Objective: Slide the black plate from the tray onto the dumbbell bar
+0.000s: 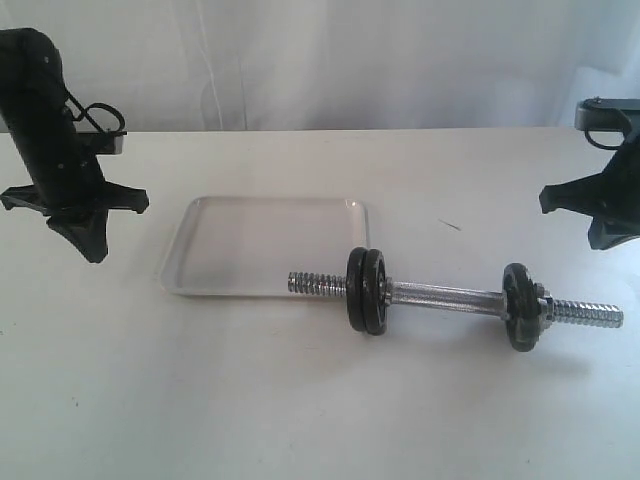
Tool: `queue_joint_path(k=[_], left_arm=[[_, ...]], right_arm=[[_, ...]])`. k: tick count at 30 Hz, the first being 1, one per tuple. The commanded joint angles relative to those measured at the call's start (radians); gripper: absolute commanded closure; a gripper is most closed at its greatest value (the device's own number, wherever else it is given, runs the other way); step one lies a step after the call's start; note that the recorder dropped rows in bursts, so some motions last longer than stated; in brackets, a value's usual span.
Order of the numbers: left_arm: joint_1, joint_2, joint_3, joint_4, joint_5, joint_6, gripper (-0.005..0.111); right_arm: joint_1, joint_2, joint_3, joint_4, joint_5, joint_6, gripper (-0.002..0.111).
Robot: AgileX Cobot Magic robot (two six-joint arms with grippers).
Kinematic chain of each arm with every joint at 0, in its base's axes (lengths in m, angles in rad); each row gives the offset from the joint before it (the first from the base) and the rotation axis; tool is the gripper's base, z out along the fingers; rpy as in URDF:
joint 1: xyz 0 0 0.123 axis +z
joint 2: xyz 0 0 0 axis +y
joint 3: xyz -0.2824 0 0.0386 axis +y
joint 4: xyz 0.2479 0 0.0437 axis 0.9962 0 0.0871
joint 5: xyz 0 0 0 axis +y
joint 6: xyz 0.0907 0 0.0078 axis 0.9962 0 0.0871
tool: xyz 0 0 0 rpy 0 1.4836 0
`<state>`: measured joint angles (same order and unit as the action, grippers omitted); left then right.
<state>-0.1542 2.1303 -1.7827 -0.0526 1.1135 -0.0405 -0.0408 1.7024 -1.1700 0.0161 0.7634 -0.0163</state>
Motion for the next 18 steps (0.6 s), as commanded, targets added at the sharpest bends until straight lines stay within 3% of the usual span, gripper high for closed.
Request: queue_joint_path(k=[1, 10, 18], left_arm=[[0.002, -0.014, -0.004, 0.026, 0.033, -0.008, 0.107], [0.007, -0.049, -0.004, 0.032, 0.058, -0.001, 0.107], [0.064, -0.112, 0.015, 0.042, 0.108, 0.015, 0.107]], right_arm=[[-0.011, 0.001, -0.027, -0.016, 0.02, 0.016, 0.108], [-0.011, 0.001, -0.027, -0.016, 0.007, 0.016, 0.108], [-0.011, 0.001, -0.027, -0.016, 0.056, 0.016, 0.108]])
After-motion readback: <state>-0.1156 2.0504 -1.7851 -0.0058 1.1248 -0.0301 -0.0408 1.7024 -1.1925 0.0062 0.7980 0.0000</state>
